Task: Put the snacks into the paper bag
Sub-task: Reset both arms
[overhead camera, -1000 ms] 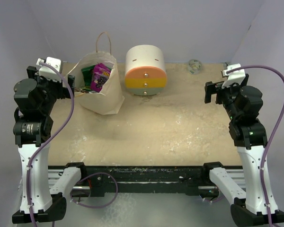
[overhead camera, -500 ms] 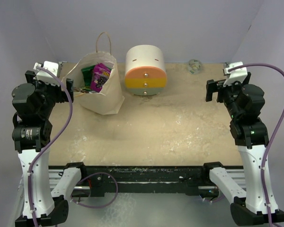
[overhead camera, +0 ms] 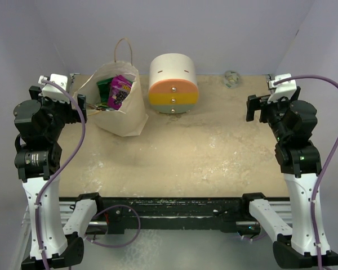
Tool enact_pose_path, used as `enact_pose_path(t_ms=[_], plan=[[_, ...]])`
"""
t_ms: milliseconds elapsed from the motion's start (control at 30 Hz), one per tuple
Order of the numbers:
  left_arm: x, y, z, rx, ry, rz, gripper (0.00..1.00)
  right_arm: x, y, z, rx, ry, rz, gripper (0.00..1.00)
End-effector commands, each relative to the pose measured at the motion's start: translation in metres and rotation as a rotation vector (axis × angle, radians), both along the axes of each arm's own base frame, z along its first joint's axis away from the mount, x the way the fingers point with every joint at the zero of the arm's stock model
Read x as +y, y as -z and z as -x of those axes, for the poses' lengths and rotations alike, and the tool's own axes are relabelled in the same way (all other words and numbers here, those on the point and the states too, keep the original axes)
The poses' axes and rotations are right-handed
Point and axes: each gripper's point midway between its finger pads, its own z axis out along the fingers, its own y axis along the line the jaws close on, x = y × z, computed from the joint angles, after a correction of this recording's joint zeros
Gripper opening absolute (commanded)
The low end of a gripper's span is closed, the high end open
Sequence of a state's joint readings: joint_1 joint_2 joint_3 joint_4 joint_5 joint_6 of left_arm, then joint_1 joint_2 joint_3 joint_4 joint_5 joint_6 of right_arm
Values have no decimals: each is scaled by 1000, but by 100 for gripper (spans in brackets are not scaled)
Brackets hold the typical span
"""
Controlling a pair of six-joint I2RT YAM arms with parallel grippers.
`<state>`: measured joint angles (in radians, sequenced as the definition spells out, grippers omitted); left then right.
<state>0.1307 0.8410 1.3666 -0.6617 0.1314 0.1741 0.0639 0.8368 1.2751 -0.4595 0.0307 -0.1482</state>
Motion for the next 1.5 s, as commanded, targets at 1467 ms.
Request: enact_pose_path(t_ms=[1467], plan=[[-4,-5,1,-18,30,11,99,16,-8,-1,-18,-95,-7,100]])
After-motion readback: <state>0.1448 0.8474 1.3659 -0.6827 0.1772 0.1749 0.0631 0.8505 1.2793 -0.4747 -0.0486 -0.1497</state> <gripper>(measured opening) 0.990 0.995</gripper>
